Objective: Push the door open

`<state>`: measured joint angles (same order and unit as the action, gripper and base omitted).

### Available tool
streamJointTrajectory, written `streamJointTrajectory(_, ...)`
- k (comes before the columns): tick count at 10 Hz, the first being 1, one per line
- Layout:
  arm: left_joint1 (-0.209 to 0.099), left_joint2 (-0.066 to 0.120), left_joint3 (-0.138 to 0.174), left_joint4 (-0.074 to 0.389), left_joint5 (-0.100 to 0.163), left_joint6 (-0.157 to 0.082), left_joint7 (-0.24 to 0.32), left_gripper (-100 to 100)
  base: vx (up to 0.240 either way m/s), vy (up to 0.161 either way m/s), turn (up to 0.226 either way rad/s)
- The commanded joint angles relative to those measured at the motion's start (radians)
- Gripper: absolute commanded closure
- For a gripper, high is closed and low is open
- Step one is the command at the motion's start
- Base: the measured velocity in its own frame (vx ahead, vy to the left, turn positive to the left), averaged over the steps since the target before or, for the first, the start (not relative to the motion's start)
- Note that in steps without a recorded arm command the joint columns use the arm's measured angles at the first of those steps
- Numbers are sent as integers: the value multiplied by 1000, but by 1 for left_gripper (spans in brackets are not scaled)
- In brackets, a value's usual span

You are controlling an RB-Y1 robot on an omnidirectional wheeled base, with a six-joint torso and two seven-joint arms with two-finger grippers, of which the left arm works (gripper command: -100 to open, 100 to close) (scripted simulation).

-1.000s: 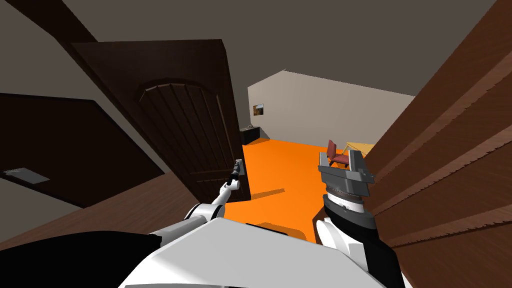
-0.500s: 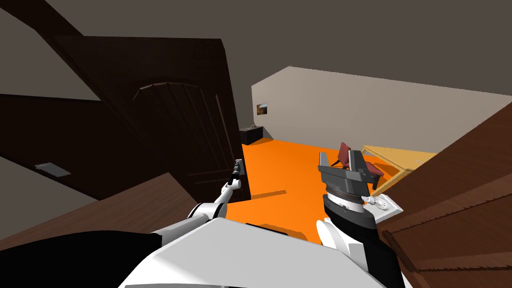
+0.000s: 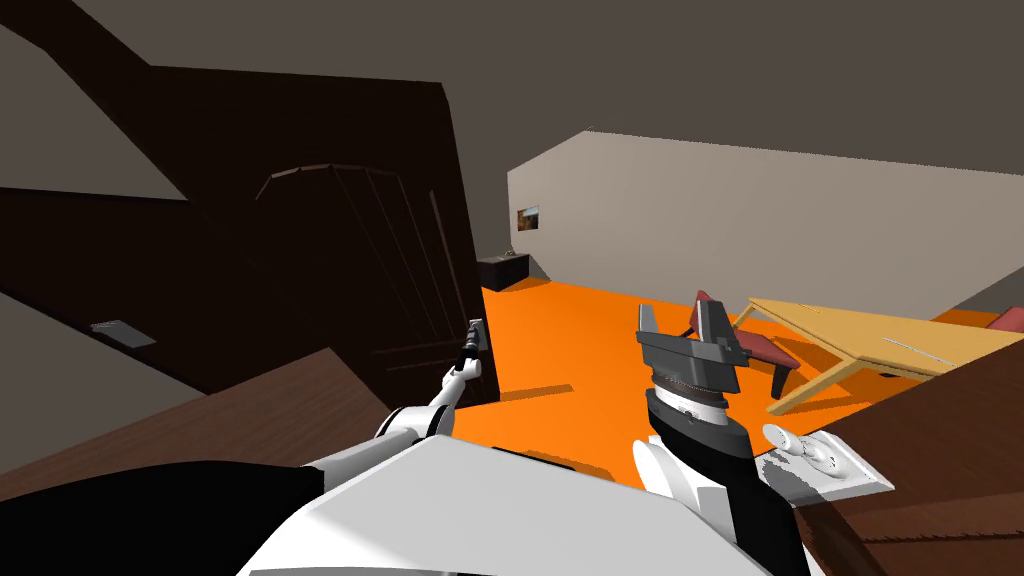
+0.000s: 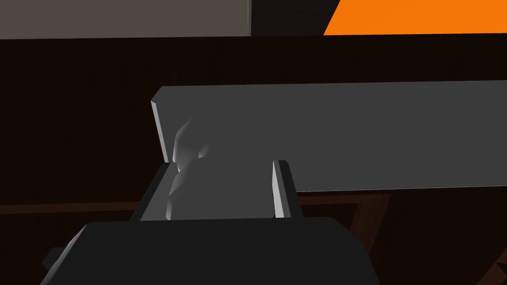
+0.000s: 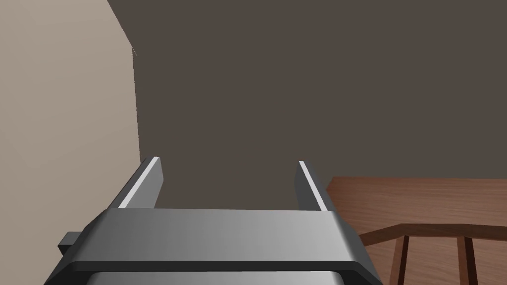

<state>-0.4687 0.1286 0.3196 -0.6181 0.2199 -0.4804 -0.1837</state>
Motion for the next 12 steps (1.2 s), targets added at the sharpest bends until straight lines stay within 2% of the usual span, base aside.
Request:
streamJointTrajectory(1, 3, 11, 16, -9, 6, -2, -5, 100, 192, -55, 59)
streamJointTrajectory(9, 14, 48, 103, -5, 41, -8, -41, 100, 201, -75, 60)
streamJointTrajectory(10, 15, 51, 111, -5, 44, -9, -45, 100, 207, -35, 60)
streamJointTrajectory(11, 27, 43, 106, -21, 42, 4, -45, 100, 95, -6, 29)
streamJointTrajectory(12, 28, 50, 127, -22, 50, 1, -55, 100, 119, -11, 33)
